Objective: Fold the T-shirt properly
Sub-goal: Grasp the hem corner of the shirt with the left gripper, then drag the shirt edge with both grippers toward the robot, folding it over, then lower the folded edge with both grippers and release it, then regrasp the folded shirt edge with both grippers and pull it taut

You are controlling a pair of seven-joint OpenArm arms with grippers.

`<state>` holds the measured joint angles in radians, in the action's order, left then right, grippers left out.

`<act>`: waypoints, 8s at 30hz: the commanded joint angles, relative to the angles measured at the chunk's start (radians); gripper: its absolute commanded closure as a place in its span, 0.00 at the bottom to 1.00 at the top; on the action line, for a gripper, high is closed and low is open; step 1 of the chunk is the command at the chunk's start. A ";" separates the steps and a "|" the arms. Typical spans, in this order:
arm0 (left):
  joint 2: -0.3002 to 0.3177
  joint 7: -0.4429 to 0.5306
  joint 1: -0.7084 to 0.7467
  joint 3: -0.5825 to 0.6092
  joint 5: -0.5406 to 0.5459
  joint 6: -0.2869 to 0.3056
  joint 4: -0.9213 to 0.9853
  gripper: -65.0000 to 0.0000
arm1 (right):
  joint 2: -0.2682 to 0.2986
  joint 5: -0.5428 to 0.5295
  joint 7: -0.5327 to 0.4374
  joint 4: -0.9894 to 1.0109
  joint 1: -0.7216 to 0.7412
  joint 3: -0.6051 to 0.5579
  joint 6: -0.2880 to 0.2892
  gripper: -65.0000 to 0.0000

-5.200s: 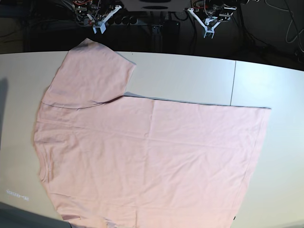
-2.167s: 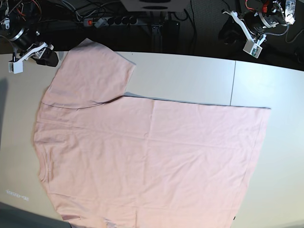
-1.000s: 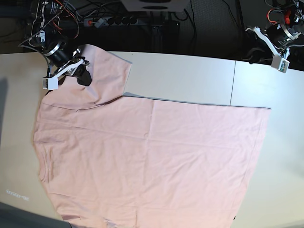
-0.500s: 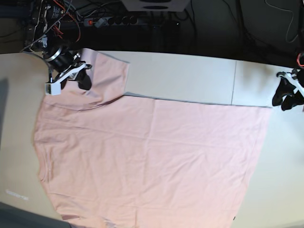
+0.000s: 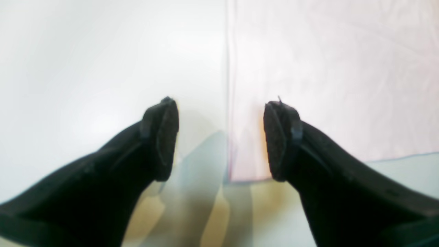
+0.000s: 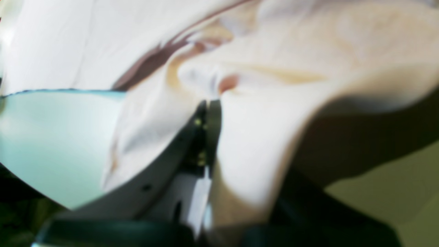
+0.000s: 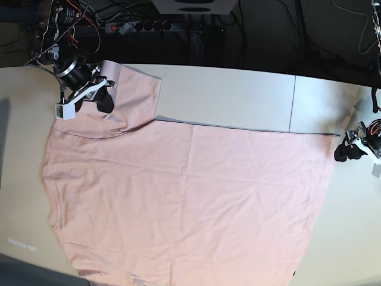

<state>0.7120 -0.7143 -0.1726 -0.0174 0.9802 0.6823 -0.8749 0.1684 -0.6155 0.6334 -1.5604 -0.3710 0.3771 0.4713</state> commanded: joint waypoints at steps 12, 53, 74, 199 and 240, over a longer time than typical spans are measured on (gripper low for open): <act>-0.057 -0.160 -0.041 0.054 0.039 0.015 0.006 0.35 | 0.006 0.040 0.044 -0.003 -0.006 0.002 0.056 1.00; -0.064 -0.268 -0.089 0.054 0.246 0.016 -0.005 1.00 | 0.035 -0.149 0.127 -0.034 -0.006 0.027 0.056 1.00; 0.005 -0.509 -0.159 0.055 0.503 0.016 -0.212 1.00 | 0.274 -0.361 0.217 -0.105 0.080 0.122 0.078 1.00; -0.323 0.408 -0.478 0.163 -0.716 -0.190 0.327 1.00 | 0.329 0.274 -0.257 1.067 1.124 -0.505 0.040 1.00; -0.112 -0.137 -0.274 0.158 -0.310 -0.082 -0.211 1.00 | 0.401 -0.019 0.055 0.628 0.606 -0.244 0.049 1.00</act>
<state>0.5846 -0.8665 -0.4206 0.1493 0.6582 0.5812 -1.0691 0.5529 -0.6739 0.6334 -0.9306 0.2344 0.1310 0.4713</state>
